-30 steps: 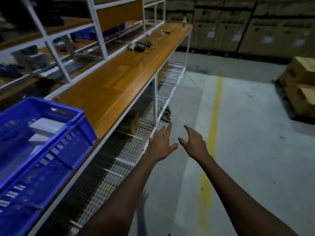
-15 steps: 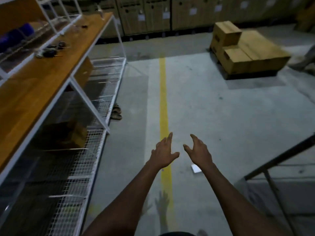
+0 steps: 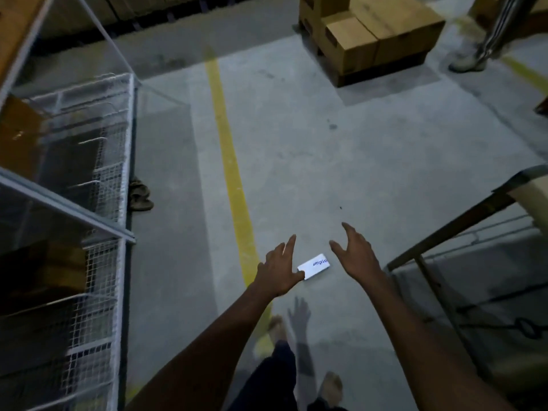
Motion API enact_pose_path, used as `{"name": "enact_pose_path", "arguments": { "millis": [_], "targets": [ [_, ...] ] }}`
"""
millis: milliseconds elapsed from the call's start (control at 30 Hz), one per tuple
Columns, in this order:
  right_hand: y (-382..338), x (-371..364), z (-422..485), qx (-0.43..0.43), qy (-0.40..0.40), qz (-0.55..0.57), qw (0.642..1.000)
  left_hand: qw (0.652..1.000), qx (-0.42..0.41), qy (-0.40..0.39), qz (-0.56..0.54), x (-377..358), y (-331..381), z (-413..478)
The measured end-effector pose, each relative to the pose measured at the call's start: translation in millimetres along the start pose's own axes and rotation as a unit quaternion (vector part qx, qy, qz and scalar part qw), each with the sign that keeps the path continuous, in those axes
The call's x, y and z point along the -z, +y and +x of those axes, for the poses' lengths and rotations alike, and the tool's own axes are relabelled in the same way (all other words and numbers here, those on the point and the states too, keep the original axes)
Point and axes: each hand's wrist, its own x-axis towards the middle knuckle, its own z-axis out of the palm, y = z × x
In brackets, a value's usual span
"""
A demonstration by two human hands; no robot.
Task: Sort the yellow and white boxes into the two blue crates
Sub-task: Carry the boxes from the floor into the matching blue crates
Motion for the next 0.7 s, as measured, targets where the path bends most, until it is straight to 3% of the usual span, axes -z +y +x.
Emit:
{"name": "enact_pose_path", "arguments": {
  "millis": [200, 433, 600, 700],
  "targets": [
    [81, -82, 108, -0.044, -0.013, -0.019, 0.999, 0.998, 0.015, -0.052, -0.01, -75, -42, 151],
    [204, -234, 234, -0.07, -0.094, -0.036, 0.992, 0.991, 0.03, -0.125, 0.023, -238, -121, 320],
    [297, -352, 307, -0.097, -0.169, -0.048, 0.98, 0.987, 0.083, -0.119, 0.068, -375, -167, 408],
    [345, -413, 337, -0.119, -0.157, -0.034, 0.98, 0.985, 0.067, -0.094, 0.132, -444, -195, 449]
  ]
}}
